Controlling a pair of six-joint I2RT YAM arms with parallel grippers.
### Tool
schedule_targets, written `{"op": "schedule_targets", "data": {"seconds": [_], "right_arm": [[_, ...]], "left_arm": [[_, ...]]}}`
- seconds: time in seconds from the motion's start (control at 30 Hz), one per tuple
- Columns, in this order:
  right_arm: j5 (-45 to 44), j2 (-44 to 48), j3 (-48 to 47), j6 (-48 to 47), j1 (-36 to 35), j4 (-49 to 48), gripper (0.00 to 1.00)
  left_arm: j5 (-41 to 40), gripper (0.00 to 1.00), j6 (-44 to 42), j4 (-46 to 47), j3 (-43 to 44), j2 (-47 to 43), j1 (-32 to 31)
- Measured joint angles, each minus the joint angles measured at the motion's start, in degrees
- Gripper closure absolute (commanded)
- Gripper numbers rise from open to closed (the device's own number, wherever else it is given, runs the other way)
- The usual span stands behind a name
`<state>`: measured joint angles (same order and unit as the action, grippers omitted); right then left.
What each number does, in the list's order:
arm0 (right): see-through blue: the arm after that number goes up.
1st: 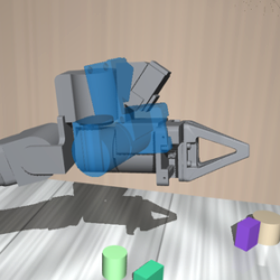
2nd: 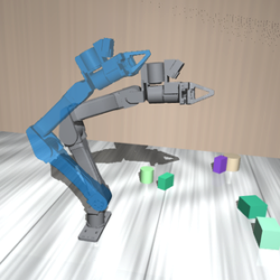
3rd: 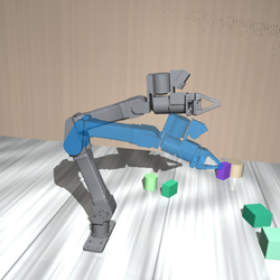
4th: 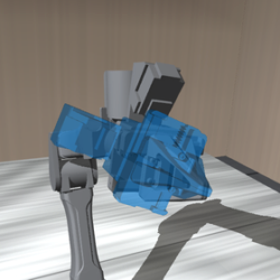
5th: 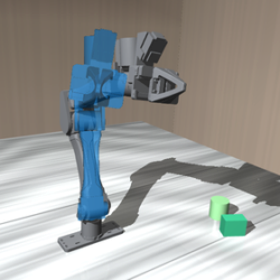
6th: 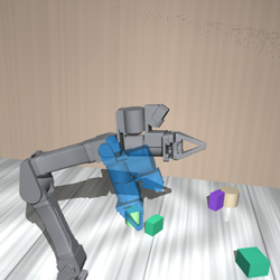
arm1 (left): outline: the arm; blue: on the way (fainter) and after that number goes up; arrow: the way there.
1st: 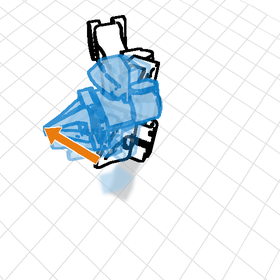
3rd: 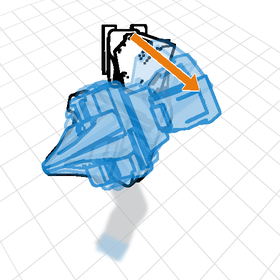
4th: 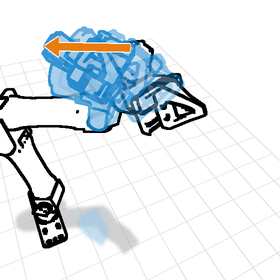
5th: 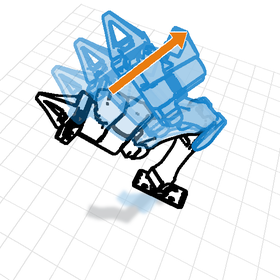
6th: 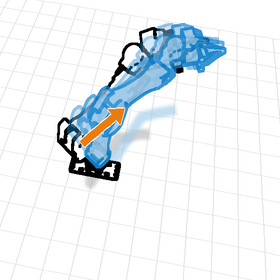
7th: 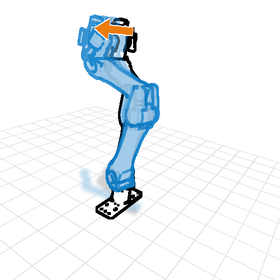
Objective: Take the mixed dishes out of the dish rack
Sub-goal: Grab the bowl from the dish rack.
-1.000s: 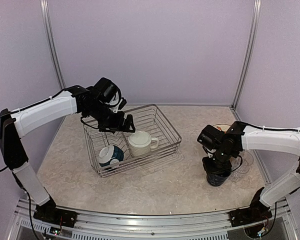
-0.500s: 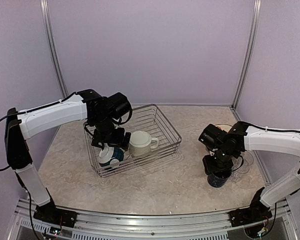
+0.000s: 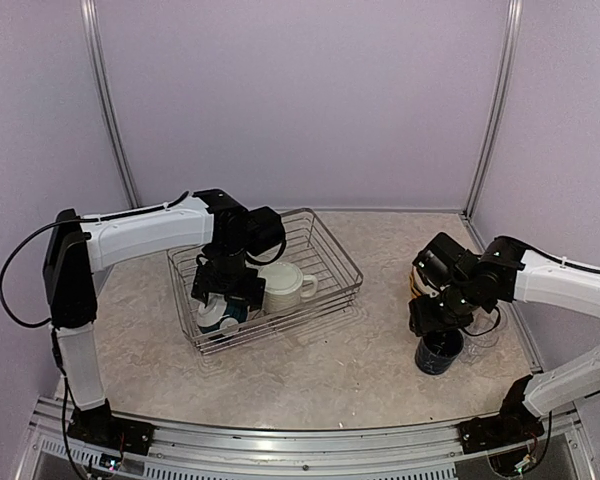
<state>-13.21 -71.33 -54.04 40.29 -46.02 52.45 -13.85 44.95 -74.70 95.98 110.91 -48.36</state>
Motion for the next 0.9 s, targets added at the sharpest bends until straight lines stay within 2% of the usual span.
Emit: {"op": "schedule_targets", "data": {"seconds": [0.37,0.73,0.9], "right_arm": [[0.1,1.6,0.4,-0.2,0.0,-1.0,0.34],[0.1,0.1,0.3,-0.8,0.0,-2.7,0.34],[0.3,-0.2,0.3,-1.2,0.0,-3.1,0.34]], "left_arm": [[-2.8,0.04,1.3,-2.0,1.5,3.0,-0.2],[-6.6,0.25,1.0,-3.0,1.7,1.9,-1.1],[-6.0,0.23,1.0,-3.0,0.9,0.2,0.1]]}}
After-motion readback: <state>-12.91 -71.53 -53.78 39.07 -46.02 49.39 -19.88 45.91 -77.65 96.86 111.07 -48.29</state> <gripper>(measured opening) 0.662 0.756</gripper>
